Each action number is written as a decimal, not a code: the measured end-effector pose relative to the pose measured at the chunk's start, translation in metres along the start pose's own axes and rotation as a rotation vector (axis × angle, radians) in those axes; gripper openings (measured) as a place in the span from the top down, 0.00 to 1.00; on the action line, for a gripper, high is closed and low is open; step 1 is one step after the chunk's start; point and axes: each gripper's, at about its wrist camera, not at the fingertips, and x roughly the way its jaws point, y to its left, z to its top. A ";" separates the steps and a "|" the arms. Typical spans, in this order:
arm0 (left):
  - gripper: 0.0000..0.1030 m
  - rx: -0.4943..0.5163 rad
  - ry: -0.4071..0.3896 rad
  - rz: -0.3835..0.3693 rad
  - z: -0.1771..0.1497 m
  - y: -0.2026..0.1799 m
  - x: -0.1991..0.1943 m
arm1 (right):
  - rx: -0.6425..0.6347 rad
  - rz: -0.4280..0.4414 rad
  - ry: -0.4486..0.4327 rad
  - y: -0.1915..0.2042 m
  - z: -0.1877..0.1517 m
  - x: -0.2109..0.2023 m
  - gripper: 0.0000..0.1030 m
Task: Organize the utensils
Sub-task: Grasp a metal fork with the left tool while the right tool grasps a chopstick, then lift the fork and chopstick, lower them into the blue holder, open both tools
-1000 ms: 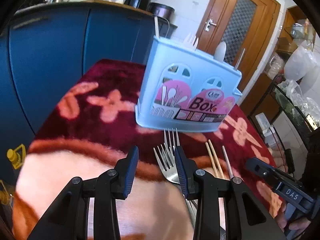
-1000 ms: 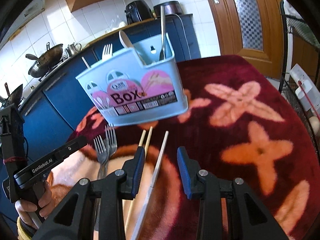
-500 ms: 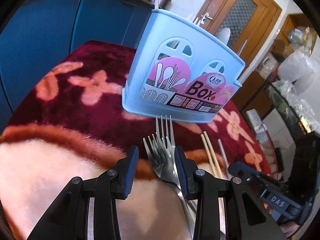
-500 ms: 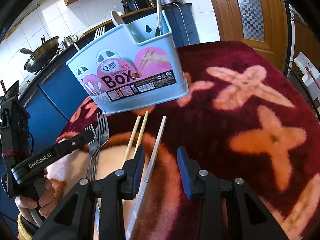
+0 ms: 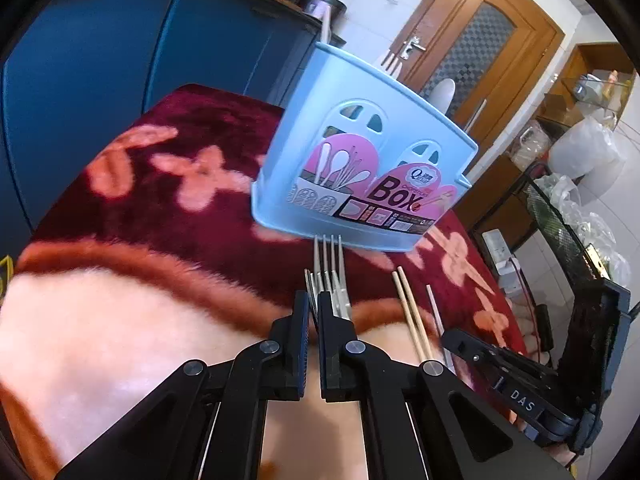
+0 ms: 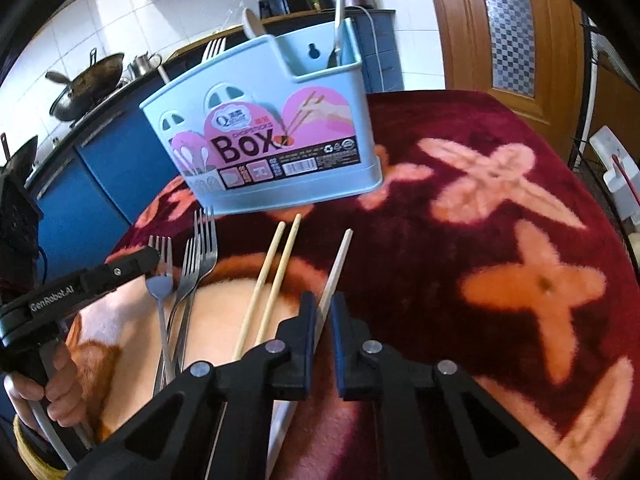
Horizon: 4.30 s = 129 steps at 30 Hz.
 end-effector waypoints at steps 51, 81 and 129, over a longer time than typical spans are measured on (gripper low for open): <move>0.99 0.132 -0.031 0.045 0.005 -0.033 -0.032 | 0.054 0.140 0.182 -0.015 0.020 0.016 0.94; 0.99 0.234 -0.432 0.103 0.117 -0.084 -0.114 | 0.030 0.188 -0.311 -0.023 0.070 -0.094 0.94; 0.97 0.297 -0.393 0.237 0.137 -0.073 -0.013 | -0.036 -0.004 -0.453 -0.010 0.159 -0.036 0.94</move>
